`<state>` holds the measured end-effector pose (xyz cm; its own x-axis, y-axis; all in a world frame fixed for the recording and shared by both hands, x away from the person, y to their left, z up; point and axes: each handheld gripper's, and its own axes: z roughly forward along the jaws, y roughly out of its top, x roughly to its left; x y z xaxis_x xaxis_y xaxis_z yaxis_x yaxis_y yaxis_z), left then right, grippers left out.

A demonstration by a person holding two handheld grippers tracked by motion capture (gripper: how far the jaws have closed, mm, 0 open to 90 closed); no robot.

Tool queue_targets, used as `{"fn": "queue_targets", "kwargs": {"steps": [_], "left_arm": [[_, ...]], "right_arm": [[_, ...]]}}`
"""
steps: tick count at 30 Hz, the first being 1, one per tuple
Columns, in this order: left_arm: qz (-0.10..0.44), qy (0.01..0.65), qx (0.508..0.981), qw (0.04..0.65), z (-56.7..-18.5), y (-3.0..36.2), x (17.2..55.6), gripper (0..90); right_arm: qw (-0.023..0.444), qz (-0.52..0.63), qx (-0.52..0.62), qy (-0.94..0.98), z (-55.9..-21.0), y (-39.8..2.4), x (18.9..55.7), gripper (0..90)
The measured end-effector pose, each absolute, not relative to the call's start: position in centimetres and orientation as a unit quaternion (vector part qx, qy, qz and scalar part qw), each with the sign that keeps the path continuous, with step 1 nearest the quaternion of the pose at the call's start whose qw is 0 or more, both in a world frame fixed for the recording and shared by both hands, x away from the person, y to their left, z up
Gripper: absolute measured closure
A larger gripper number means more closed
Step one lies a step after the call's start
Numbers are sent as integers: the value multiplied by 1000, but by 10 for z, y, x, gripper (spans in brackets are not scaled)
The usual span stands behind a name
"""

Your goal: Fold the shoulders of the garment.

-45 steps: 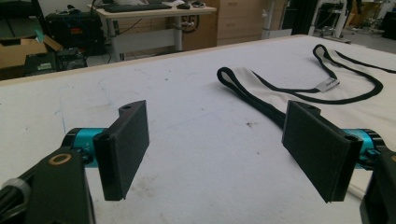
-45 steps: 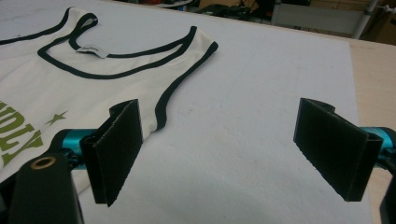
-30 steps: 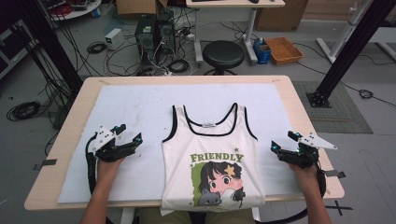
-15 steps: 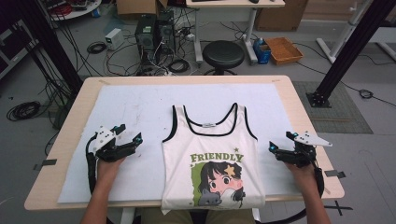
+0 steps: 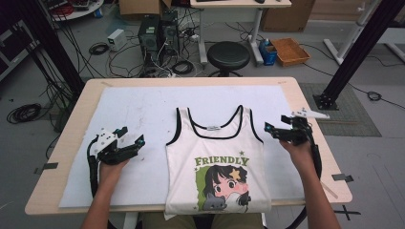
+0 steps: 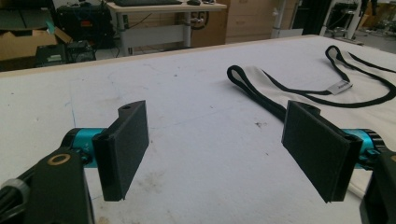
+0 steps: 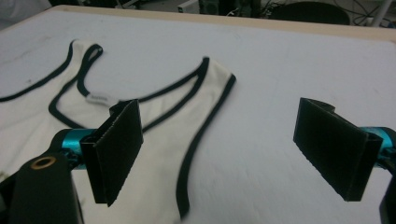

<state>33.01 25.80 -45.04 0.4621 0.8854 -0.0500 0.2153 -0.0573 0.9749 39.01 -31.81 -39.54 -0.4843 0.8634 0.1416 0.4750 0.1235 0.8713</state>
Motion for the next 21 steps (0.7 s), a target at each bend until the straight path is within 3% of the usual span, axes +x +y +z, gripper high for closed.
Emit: {"fn": "queue_targets", "kwargs": {"steps": [11,17,21], "left_arm": [[305,428,655,543,-450,259,331,234],[303,431,653,544,-450,260,332,234],[306,427,657,540,-450,259,331,234]], "right_arm": [[203,374,496,757,-405,-263,478,154],[190,338,505,771,-421,-248,499,162],[184,298,501,791,-437,-236,507,309]]}}
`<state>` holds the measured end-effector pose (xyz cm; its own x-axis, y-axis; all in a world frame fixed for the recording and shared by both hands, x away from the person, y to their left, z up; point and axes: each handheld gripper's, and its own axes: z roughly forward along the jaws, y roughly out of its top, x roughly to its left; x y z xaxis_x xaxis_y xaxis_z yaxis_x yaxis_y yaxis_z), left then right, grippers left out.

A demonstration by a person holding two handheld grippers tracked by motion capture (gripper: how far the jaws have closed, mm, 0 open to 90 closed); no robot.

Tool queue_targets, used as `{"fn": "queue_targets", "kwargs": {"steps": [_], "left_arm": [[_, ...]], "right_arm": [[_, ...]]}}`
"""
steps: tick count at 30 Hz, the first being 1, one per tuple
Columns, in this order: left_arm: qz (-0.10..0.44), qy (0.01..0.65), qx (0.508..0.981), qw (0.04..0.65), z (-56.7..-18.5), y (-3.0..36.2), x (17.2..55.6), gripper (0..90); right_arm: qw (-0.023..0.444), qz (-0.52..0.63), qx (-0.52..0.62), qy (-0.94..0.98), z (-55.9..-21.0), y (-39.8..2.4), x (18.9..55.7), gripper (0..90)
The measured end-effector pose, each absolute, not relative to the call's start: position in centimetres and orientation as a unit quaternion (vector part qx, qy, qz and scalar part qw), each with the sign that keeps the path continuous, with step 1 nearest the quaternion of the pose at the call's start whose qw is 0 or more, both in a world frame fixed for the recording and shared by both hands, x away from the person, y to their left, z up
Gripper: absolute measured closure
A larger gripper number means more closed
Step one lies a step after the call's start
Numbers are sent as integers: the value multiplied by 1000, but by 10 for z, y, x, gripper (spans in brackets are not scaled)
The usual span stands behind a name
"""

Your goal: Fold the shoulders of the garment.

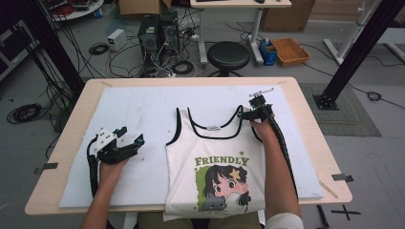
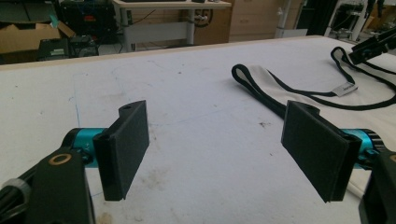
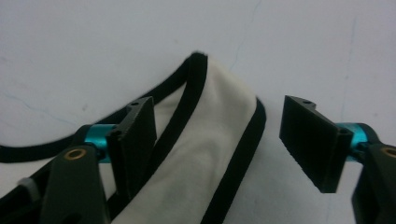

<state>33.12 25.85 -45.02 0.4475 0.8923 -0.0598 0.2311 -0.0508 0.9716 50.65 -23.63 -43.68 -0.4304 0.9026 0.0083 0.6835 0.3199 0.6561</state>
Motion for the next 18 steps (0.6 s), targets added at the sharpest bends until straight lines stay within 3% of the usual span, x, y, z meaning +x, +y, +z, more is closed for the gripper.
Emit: {"fn": "queue_targets", "kwargs": {"steps": [5,6,7,8,9,12,18], "left_arm": [[306,427,657,540,-450,258,331,234],[306,428,657,540,-450,258,331,234],[306,428,657,540,-450,259,331,234],[306,429,656,540,-450,258,331,234],[307,428,657,539,-450,258,331,234],[307,428,657,540,-450,258,331,234],[305,429,655,542,-450,259,331,234]], "right_arm": [[183,296,502,792,-441,-234,508,382],[182,299,498,794,-441,-234,508,453],[179,302,490,798,-439,-233,507,616],[179,302,490,798,-439,-233,507,616],[179,304,469,810,-438,-230,506,787],[192,298,441,824,-436,-225,503,839],[212,356,404,815,-413,-229,488,847]]}}
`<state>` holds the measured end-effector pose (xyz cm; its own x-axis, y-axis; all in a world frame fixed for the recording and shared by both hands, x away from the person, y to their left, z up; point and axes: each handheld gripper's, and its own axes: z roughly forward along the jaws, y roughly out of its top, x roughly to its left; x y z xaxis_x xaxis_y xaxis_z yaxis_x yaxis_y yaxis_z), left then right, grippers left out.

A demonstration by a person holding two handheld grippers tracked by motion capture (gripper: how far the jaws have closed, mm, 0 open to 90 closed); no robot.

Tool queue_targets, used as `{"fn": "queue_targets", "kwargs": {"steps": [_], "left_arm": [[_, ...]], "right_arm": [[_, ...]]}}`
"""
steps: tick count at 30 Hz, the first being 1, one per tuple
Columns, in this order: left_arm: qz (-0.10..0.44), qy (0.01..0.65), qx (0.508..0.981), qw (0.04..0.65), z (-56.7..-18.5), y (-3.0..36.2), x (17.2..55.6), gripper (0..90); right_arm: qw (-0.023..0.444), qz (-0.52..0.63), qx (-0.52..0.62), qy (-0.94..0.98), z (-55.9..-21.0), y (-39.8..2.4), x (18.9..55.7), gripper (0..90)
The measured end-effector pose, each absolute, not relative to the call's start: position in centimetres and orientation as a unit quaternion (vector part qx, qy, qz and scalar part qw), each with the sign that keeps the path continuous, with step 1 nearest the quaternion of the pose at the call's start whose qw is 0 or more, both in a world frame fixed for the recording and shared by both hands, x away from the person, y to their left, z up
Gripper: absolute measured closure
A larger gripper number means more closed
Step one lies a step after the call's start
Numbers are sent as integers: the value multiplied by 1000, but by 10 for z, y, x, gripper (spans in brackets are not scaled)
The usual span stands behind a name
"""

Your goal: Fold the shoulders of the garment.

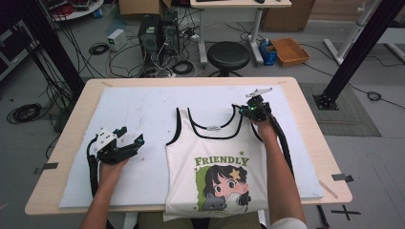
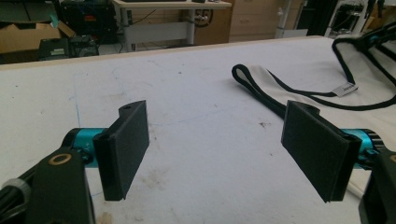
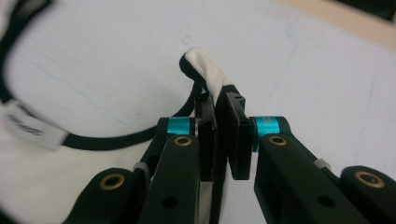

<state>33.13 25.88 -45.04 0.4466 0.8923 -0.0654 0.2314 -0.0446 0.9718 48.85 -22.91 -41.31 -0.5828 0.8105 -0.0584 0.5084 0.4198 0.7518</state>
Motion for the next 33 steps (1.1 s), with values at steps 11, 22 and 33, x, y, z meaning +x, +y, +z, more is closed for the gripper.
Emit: {"fn": "queue_targets", "kwargs": {"steps": [11,22,33], "left_arm": [[306,429,657,540,-450,258,331,235],[306,427,658,540,-450,258,331,236],[305,431,659,536,-450,257,332,236]], "right_arm": [[205,446,322,809,-389,-244,431,847],[180,478,262,819,-407,-248,354,840],[174,449,216,849,-408,-237,323,558]]}}
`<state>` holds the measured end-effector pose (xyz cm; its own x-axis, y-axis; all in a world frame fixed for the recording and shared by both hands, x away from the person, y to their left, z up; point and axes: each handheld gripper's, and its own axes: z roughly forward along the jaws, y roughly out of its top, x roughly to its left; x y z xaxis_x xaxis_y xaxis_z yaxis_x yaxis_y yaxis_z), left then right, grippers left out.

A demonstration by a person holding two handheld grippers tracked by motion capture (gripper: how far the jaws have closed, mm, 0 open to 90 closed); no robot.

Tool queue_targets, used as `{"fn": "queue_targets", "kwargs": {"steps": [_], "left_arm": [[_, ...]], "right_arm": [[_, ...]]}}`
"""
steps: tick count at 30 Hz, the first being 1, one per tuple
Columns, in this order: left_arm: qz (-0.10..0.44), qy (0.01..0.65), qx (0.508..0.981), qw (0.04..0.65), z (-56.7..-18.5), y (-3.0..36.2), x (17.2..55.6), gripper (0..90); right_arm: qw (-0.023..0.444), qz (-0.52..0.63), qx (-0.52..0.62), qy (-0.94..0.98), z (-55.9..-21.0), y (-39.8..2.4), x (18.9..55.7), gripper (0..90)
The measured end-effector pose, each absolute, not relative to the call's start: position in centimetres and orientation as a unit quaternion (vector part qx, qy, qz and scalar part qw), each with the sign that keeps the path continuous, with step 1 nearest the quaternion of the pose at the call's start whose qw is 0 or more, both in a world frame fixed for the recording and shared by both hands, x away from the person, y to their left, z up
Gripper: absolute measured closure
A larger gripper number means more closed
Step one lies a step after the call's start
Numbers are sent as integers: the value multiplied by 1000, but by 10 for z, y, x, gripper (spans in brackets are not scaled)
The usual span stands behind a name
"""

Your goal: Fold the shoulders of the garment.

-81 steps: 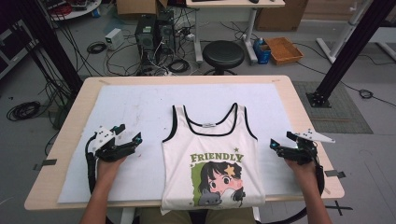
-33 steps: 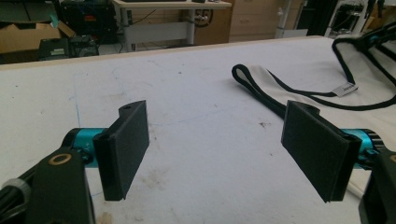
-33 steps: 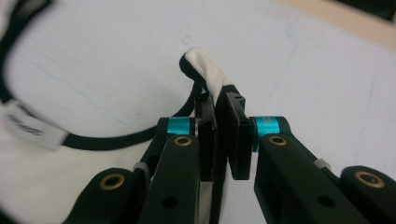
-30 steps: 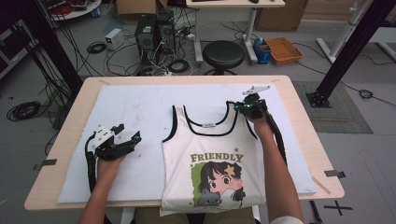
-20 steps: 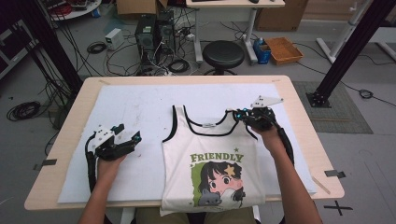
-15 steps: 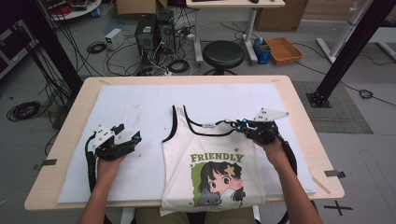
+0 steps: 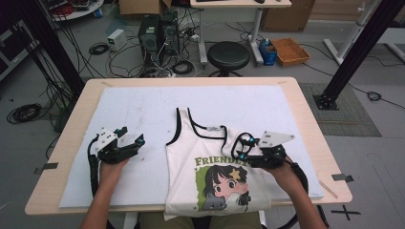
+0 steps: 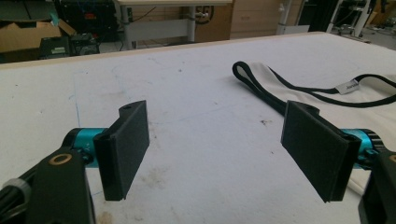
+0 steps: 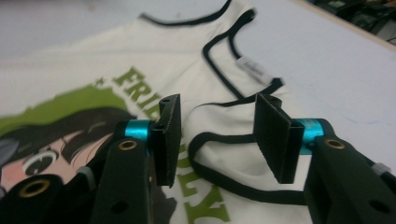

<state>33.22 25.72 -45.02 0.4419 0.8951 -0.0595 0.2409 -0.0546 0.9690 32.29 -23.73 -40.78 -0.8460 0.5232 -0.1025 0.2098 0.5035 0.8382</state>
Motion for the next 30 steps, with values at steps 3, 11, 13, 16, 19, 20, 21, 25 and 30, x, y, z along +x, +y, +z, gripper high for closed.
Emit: {"fn": "queue_targets", "kwargs": {"steps": [3,11,13,16,19,20,21,25,30], "left_arm": [[305,430,659,535,-450,257,332,236],[304,430,659,537,-450,258,332,236],[304,430,659,537,-450,258,332,236],[306,429,661,535,-450,257,332,236],[309,427,663,532,-450,256,332,236],[309,426,664,531,-450,256,332,236],[310,426,664,531,-450,256,332,236],[309,430,660,533,-450,256,332,236],[308,432,659,533,-450,257,332,236]], "right_arm": [[169,409,198,875,-422,-212,325,620],[208,351,205,889,-436,-202,337,885],[222,372,215,875,-427,-216,332,887],[251,417,230,843,-415,-243,321,886],[248,414,220,848,-413,-263,307,882],[248,414,220,848,-413,-263,307,882],[245,388,206,864,-413,-268,298,871],[179,397,229,870,-416,-274,298,668],[169,453,275,831,-418,-268,307,691]]}}
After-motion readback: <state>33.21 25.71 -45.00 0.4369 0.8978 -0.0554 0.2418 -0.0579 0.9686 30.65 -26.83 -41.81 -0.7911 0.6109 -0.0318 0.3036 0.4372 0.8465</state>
